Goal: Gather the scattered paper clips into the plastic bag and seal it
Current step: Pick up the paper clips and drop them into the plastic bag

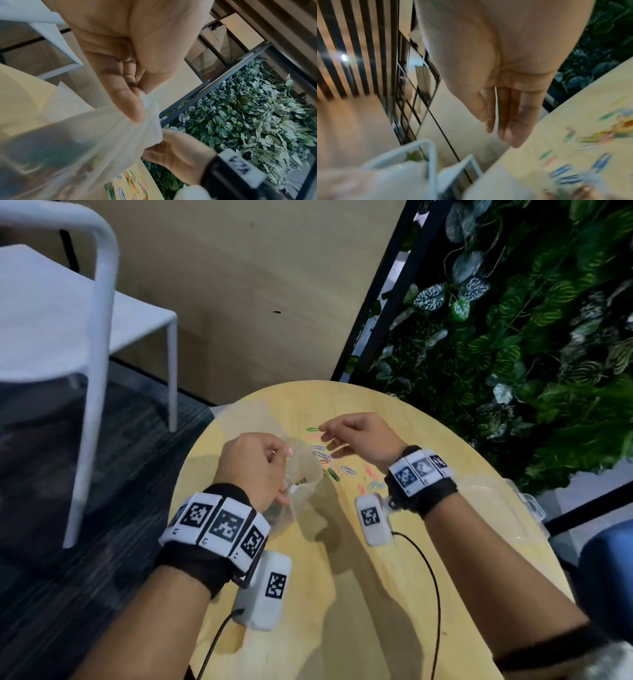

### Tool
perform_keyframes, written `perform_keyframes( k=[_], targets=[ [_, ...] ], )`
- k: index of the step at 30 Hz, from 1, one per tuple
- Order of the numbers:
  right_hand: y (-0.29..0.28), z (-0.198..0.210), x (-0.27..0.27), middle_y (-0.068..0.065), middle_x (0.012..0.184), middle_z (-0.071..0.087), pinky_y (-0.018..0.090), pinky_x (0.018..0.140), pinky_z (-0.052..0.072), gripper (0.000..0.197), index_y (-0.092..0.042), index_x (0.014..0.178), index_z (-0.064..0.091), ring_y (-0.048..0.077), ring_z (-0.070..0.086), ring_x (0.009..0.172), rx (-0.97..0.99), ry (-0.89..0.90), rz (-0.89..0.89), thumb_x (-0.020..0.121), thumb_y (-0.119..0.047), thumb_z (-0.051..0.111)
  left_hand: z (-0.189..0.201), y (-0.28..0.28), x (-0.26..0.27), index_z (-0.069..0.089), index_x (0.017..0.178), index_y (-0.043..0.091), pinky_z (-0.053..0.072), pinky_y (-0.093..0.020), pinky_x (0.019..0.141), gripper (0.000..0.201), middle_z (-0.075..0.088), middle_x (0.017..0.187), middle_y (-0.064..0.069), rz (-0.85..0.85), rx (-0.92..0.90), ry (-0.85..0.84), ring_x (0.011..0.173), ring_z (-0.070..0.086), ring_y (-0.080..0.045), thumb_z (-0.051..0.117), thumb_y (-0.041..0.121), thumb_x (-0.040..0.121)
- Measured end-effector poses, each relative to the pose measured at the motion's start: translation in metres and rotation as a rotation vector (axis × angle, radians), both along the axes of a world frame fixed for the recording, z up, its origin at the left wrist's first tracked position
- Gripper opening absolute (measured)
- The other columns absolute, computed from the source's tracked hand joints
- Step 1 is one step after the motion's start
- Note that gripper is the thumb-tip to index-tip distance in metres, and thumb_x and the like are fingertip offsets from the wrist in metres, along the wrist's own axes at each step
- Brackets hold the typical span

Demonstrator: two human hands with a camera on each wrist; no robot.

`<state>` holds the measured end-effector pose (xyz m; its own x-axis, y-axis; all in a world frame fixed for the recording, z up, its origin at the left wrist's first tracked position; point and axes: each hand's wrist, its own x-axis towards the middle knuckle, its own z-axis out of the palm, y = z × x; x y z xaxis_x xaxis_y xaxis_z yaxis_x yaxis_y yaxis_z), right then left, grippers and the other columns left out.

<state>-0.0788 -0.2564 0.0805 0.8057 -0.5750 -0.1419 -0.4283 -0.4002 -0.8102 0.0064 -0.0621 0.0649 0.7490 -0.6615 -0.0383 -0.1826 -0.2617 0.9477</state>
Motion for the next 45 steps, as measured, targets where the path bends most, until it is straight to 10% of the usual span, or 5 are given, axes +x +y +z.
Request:
perform_keyframes(
  k=[6,17,28,39,45],
  targets=[
    [-0.034,-0.059,0.051,0.009,0.156,0.029,0.034,0.113,0.026,0.051,-0.013,0.150,0.029,0.024,0.031,0.142,-0.561,0.462,0.138,0.102,-0.030,0.038,-0.002,-0.001,0.005,0.071,0.083,0.018,0.059,-0.032,0.050,0.019,0.069,0.062,-0.008,0.022,0.009,0.017,0.042,0.068,-0.020,0.058,0.015,0.096],
    [-0.001,-0.102,0.023,0.008,0.162,0.001,0.055,0.115,0.018,0.064,-0.015,0.153,0.006,0.029,0.014,0.147,-0.908,0.819,0.434,0.098,-0.032,0.035,0.001,0.004,0.009,0.071,0.084,0.017,0.055,-0.027,0.046,0.019,0.069,0.065,-0.006,0.016,0.009,0.013,0.042,0.068,-0.019,0.056,0.015,0.097],
    [0.009,-0.091,-0.043,0.015,0.111,0.059,0.038,0.078,0.049,0.027,-0.005,0.114,0.061,0.033,0.060,0.099,-0.955,0.635,0.445,0.090,-0.004,0.049,0.001,0.007,0.002,0.071,0.081,0.020,0.057,-0.030,0.051,0.021,0.070,0.064,-0.008,-0.019,0.023,-0.026,0.044,0.068,-0.022,0.057,0.013,0.095],
    [-0.030,-0.052,-0.077,0.009,0.086,0.075,0.029,0.079,0.059,0.006,-0.007,0.083,0.078,0.027,0.071,0.088,-0.025,0.082,-0.468,0.078,-0.007,0.076,0.001,-0.003,-0.011,0.070,0.081,0.014,0.053,-0.021,0.042,0.020,0.070,0.070,-0.011,-0.049,0.038,-0.028,0.041,0.067,-0.017,0.056,0.012,0.095],
    [0.023,0.001,-0.052,0.013,0.088,0.072,0.028,0.087,0.056,0.011,0.002,0.094,0.065,0.021,0.071,0.082,0.693,-0.418,-0.313,0.085,0.008,0.062,0.002,-0.005,-0.017,0.072,0.084,0.009,0.048,-0.013,0.039,0.019,0.069,0.064,-0.008,-0.064,0.033,-0.036,0.036,0.063,-0.009,0.057,0.011,0.095]
  ],
)
